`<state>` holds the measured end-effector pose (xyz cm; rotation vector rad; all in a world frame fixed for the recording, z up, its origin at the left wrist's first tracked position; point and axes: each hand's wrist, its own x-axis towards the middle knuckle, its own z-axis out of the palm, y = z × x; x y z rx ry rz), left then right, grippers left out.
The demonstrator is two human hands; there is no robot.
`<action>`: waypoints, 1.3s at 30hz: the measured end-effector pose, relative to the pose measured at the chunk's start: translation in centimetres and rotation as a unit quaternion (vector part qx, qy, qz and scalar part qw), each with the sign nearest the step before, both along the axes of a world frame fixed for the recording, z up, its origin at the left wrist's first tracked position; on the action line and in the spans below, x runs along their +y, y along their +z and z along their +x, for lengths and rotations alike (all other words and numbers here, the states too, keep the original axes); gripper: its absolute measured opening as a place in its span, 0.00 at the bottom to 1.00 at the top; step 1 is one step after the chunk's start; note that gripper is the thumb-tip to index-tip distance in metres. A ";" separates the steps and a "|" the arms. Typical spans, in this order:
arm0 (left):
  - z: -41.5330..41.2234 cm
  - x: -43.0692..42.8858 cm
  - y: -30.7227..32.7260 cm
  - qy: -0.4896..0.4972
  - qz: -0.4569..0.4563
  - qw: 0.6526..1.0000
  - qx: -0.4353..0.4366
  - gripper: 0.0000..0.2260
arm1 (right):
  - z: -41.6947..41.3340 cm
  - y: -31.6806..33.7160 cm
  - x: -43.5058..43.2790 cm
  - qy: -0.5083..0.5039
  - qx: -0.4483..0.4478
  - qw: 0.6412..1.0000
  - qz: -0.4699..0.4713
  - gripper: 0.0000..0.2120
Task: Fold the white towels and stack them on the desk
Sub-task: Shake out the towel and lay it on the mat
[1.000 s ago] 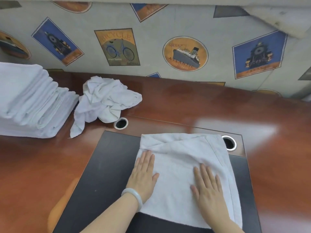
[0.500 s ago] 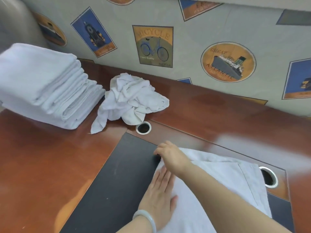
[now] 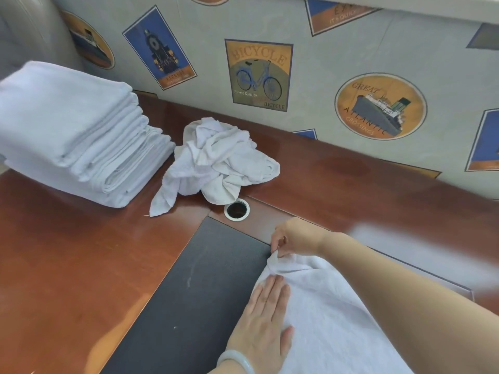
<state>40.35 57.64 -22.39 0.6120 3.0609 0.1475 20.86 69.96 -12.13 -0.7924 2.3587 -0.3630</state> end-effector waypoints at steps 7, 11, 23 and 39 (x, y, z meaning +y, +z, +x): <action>-0.1 0.2 -0.1 0.007 -0.005 1.000 0.001 0.33 | 1.9 -0.8 -3.5 -0.023 0.035 0.989 0.144 0.20; 0.0 0.2 0.2 0.002 -0.007 1.000 0.007 0.33 | 2.7 -0.5 -4.7 0.014 0.079 0.980 0.181 0.12; 0.0 0.1 0.6 0.006 -0.003 1.000 -0.008 0.33 | -2.8 -1.2 0.0 -0.611 -0.176 0.733 -0.241 0.11; -0.1 -0.2 0.9 0.003 0.004 0.999 -0.052 0.30 | 12.1 -3.9 17.6 -0.563 0.154 0.808 -0.080 0.13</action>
